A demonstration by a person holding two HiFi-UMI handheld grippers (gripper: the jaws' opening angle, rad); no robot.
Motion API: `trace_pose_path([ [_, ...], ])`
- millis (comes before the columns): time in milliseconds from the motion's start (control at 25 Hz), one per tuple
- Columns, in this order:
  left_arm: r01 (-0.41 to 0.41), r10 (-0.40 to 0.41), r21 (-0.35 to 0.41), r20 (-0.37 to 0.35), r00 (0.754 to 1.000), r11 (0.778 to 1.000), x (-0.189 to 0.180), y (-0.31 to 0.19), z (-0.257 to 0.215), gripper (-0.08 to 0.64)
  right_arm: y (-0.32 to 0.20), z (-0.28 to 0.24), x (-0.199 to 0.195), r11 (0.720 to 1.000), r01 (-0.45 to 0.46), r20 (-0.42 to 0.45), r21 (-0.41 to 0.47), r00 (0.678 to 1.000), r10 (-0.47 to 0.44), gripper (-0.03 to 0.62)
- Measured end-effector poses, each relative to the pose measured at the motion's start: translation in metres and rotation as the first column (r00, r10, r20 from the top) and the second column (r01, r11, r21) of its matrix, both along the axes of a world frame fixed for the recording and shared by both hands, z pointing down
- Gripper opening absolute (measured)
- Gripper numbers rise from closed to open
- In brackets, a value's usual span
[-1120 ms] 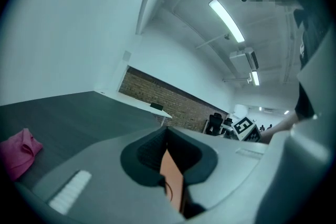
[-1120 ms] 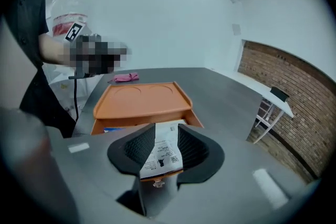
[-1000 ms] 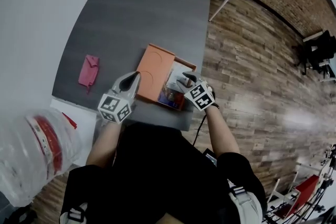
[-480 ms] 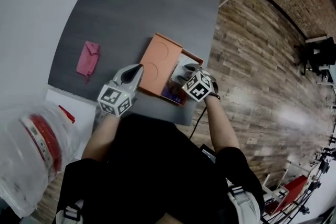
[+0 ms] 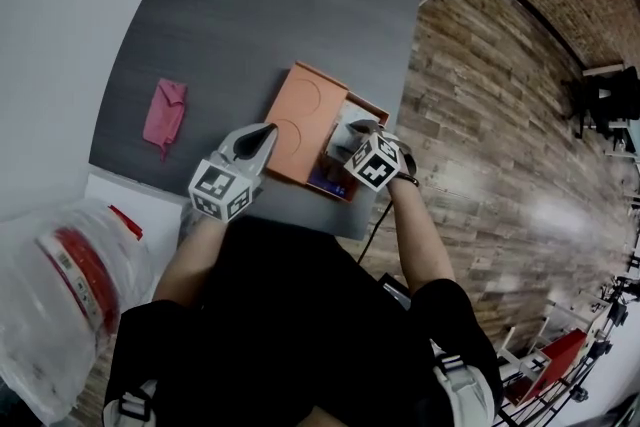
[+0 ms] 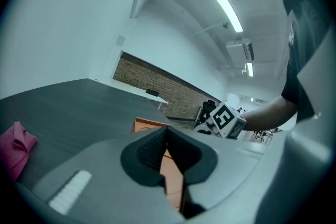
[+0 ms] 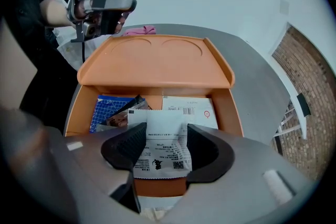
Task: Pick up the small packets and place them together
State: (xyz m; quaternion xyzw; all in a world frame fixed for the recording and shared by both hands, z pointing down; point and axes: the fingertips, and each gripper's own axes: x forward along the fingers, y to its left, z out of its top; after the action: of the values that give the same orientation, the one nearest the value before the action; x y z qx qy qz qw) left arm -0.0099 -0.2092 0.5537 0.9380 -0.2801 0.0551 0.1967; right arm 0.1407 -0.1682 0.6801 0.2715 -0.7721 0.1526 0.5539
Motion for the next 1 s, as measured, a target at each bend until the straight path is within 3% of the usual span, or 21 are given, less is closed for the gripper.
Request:
trace_pose_path([
  [200, -0.003, 0.003, 0.011, 0.023, 1.0, 1.0, 0.005, 0.005, -0.003, -0.002, 0.002, 0.005, 0.001, 0.999, 0.036, -0.038, -0.037, 0.999, -0.038, 0.224],
  [400, 0.042, -0.043, 0.023, 0.039, 0.998, 0.999, 0.0, 0.01, -0.01, -0.002, 0.001, 0.01, 0.002, 0.996, 0.045, -0.047, -0.075, 0.998, -0.048, 0.21],
  [600, 0.079, -0.081, 0.034, 0.041, 0.996, 0.996, -0.002, 0.017, -0.014, -0.002, 0.003, -0.004, -0.004, 0.998, 0.055, 0.01, -0.011, 0.998, -0.055, 0.207],
  [1000, 0.1, -0.102, 0.057, 0.041, 0.994, 0.993, -0.002, 0.023, -0.019, -0.002, -0.007, -0.039, -0.001, 0.994, -0.005, 0.104, 0.109, 0.995, -0.006, 0.207],
])
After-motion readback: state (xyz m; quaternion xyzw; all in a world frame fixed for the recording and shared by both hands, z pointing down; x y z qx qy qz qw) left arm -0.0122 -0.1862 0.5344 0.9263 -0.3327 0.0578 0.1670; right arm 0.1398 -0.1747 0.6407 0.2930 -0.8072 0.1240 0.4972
